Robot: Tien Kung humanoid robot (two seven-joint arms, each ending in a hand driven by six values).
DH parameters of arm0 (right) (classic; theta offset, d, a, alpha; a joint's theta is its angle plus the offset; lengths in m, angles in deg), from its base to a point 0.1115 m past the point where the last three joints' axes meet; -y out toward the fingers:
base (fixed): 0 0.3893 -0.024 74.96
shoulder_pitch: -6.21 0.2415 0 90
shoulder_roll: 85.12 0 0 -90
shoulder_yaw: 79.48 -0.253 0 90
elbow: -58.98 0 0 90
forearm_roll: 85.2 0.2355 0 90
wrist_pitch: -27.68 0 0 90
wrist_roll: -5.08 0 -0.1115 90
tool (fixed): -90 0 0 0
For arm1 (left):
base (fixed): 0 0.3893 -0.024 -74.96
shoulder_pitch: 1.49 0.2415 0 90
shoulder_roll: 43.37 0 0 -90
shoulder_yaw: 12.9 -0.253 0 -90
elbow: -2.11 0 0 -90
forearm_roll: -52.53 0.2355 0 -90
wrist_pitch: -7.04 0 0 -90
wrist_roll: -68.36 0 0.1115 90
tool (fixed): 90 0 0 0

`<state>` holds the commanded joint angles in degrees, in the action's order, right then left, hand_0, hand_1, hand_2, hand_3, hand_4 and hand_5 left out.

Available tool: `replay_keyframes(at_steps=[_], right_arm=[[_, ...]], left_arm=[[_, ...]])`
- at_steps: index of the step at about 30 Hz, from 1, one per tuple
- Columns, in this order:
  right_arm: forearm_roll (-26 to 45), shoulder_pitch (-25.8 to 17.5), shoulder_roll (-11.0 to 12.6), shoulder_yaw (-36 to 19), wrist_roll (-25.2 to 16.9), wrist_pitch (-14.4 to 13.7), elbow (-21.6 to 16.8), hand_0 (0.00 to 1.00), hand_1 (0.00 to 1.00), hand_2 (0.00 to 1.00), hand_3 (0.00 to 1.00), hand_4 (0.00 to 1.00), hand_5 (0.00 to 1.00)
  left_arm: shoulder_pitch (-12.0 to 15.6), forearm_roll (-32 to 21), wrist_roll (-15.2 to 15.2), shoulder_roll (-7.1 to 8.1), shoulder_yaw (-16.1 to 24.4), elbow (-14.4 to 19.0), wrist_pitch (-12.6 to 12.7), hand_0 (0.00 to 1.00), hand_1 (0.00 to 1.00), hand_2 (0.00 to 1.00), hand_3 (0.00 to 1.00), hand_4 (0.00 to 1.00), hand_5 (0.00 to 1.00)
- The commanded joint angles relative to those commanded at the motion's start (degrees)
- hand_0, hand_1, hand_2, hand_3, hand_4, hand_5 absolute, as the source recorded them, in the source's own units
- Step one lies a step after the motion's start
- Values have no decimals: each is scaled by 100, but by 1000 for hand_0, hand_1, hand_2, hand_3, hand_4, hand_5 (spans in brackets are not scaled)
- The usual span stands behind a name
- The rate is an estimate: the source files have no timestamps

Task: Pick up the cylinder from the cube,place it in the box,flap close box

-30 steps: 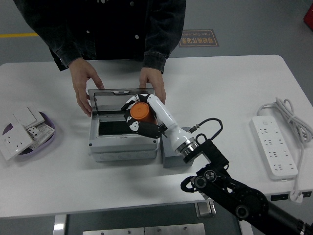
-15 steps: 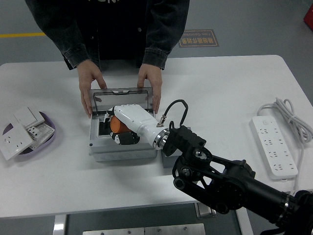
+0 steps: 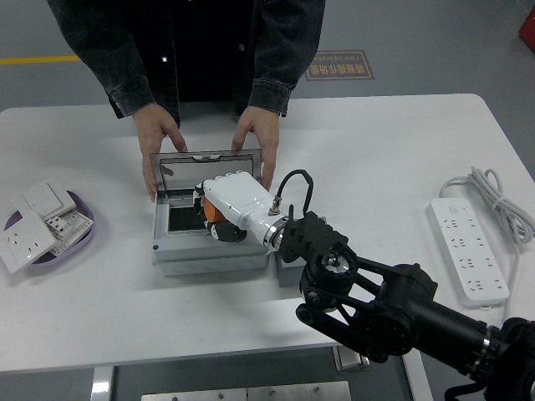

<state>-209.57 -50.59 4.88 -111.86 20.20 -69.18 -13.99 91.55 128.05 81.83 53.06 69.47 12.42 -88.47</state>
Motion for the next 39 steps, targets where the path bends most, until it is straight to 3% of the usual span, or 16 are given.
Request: replay_keyframes(at_steps=[5,6,11,12,17,18,23,24,27,29,30,34,39], right_arm=[[-38,-40,0,-12,-23,-39,13,694,670,671,696,373,96],[-45,-41,0,-18,-21,-37,13,734,693,704,721,482,215],[-69,-44,0,-32,-6,-16,32,734,693,704,721,482,215],[-70,-47,0,-33,-8,-14,35,775,704,722,743,664,288],[-65,-54,0,-26,-33,-7,42,775,704,722,743,664,288],[-64,-53,0,-26,-39,-6,43,815,714,728,787,737,290],[-70,-56,0,-22,-68,13,39,815,714,728,787,737,290],[-67,-56,0,-20,-73,15,36,815,713,731,802,821,313],[0,-62,0,-16,-100,4,16,815,713,731,802,821,313],[184,-76,0,-7,-149,-41,-3,815,713,731,802,821,313],[325,-88,0,0,-191,-82,-17,824,716,733,806,898,337],[1157,-151,3,68,-618,-280,-220,824,716,733,806,898,337],[2277,155,392,54,-1038,-492,-803,820,711,732,810,868,316]], left_arm=[[6,166,85,20,188,0,12,636,665,587,637,721,291],[6,170,89,22,195,0,13,636,665,587,637,721,291],[-3,182,88,17,201,0,10,636,665,587,637,721,291],[-5,177,85,15,194,0,9,636,665,587,637,721,292],[-23,171,67,12,170,0,1,636,665,587,637,721,292],[-25,171,65,13,170,0,1,636,665,587,637,720,291],[-27,188,64,18,182,0,0,636,665,587,637,720,291],[-26,192,64,17,184,0,0,636,665,587,636,719,291],[-27,193,61,12,181,0,-2,636,665,587,636,719,291],[-29,188,54,8,172,0,-3,636,665,587,636,719,291],[-30,183,50,6,165,0,-4,636,665,587,636,719,290],[-25,104,8,0,89,0,-5,636,665,587,636,719,290],[6,38,-26,7,16,0,-7,636,665,587,636,719,291]])
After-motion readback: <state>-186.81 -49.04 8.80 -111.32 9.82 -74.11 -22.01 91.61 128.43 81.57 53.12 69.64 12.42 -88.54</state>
